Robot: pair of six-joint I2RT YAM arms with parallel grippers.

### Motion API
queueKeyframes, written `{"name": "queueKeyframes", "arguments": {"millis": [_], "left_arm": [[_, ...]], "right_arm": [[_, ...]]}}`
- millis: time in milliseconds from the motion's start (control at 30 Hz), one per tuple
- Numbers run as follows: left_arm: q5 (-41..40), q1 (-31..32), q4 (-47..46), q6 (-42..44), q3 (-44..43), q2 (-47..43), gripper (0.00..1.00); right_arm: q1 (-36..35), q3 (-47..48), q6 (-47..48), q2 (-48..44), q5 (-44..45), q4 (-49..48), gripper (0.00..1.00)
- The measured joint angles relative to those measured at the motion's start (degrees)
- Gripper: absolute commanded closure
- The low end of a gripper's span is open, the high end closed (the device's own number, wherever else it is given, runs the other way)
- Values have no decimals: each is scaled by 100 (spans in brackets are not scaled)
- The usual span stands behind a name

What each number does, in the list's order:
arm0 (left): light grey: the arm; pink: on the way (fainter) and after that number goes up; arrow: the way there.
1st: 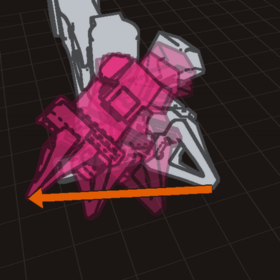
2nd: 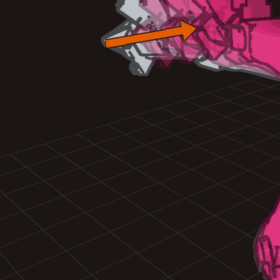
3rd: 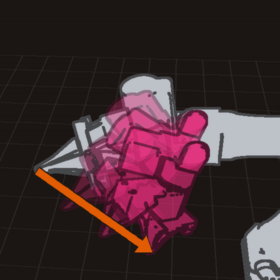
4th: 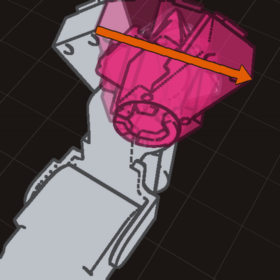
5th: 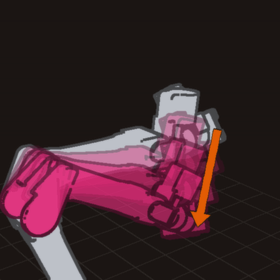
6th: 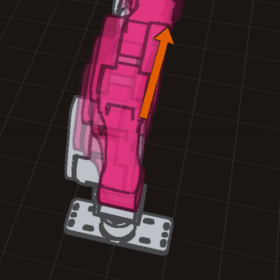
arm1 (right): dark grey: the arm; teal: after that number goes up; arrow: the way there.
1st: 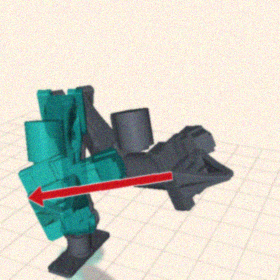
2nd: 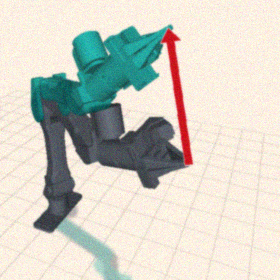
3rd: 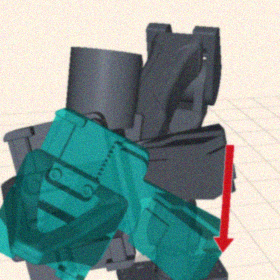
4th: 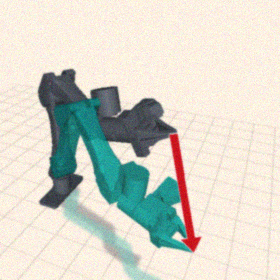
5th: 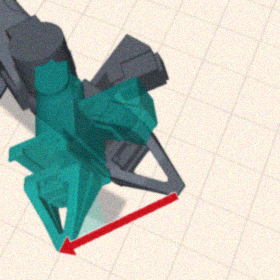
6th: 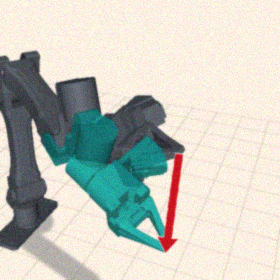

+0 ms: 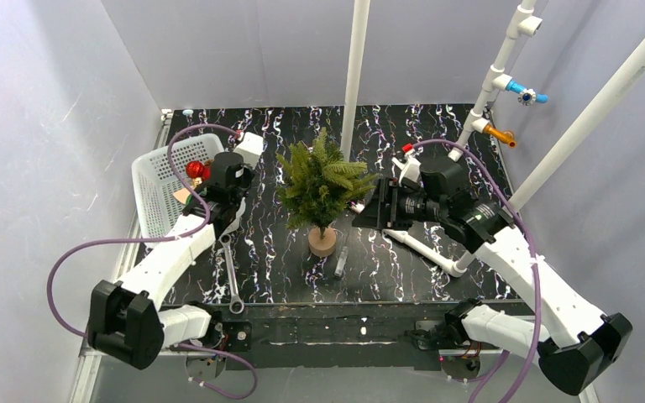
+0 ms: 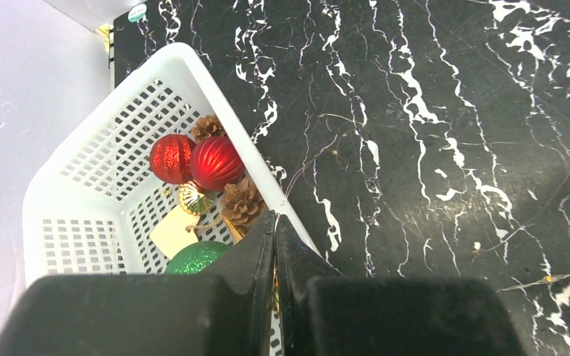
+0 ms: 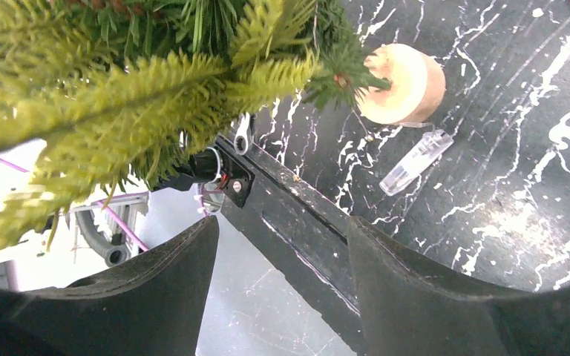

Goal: Decorate the small christmas tree
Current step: Wrap the decoration item around the Christmas tree.

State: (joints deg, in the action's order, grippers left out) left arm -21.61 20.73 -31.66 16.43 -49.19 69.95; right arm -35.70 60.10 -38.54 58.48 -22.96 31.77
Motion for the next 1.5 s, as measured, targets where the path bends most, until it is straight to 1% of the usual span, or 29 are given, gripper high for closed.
{"name": "queueKeyframes", "arguments": {"millis": [167,367,567,700,1000,1033,1100,1200,1300,1367,1500], "left_arm": [[144,0,448,-151,-7,-492,100],[310,0,1252,-413,-195,-962,100],[413,0,2048,-686,-345,-1814,100],[562,2,2511,-807,-509,-2197,100],[988,9,3307,-1069,-994,-2463,100],[1025,11,3379,-1093,-1049,-2474,100],[1078,11,3458,-1147,-1102,-2490,100],[1163,11,3550,-1272,-1108,-2500,100],[1209,11,3617,-1408,-1108,-2487,100],[1215,11,3659,-1460,-1106,-2459,100],[1172,11,3711,-1469,-1106,-2347,100]], "right_arm": [[0,0,39,-422,306,431,27],[-9,-2,59,-1189,684,911,26],[-24,-15,37,-1827,944,1228,26],[-33,-133,-39,-2090,1034,1353,27],[-33,-413,-197,-2260,1088,1438,28],[-33,-428,-205,-2260,1088,1416,28],[-33,-509,-238,-2253,1084,1259,33],[-33,-791,-334,-2203,999,734,37],[-127,-1257,-358,-2061,946,-2,39],[-258,-1449,-315,-1910,988,-310,39],[-647,-1495,-28,-1427,1207,-815,39]]}}
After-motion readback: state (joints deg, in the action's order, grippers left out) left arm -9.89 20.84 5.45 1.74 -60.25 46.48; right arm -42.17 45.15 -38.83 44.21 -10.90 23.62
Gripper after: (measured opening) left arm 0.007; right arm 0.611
